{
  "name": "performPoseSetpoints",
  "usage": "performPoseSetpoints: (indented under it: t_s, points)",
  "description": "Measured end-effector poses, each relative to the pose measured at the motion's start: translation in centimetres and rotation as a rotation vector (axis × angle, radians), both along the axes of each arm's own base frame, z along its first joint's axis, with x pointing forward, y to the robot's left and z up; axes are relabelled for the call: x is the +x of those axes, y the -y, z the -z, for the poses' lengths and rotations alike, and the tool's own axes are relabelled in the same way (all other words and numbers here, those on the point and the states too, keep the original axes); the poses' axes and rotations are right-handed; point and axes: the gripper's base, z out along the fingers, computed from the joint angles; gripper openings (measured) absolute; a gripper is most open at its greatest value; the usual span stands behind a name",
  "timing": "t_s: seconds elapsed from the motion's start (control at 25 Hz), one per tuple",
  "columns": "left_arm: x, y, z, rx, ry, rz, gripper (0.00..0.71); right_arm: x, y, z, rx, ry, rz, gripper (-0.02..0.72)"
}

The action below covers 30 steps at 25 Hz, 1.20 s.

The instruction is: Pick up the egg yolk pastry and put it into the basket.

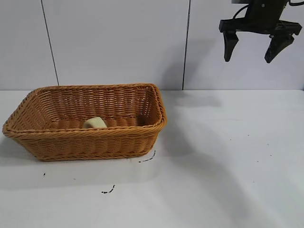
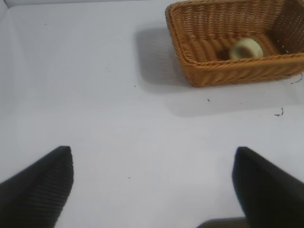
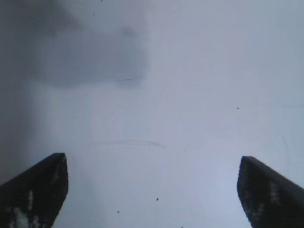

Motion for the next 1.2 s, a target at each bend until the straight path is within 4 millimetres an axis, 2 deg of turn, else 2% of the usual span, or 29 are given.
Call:
performPoseSetpoints:
  t_s: [0.12, 0.28, 0.52, 0.64, 0.84, 0.92, 1.2]
  points:
    - [0.0, 0.0, 0.0, 0.0, 0.0, 0.0, 0.693, -2.8, 0.0, -1.3, 0.013, -0.026, 0.0, 0.695]
    - [0.0, 0.0, 0.0, 0.0, 0.0, 0.0, 0.693, -7.5, -0.1, -3.6, 0.048, -0.038, 0.001, 0.695]
    - [0.0, 0.0, 0.0, 0.0, 0.0, 0.0, 0.693, -16.6, 0.2, -6.7, 0.053, -0.013, -0.008, 0.695]
    - [0.0, 0.0, 0.0, 0.0, 0.0, 0.0, 0.693, -21.6, 0.3, -7.2, 0.068, 0.004, -0.008, 0.695]
    - [0.0, 0.0, 0.0, 0.0, 0.0, 0.0, 0.693, -29.5, 0.4, -5.9, 0.083, 0.031, -0.019, 0.695]
    - [0.0, 0.0, 0.0, 0.0, 0.0, 0.0, 0.693, -32.5, 0.5, -5.3, 0.089, 0.106, -0.02, 0.695]
    - [0.0, 0.0, 0.0, 0.0, 0.0, 0.0, 0.693, -40.2, 0.8, -1.4, 0.102, 0.415, -0.029, 0.695]
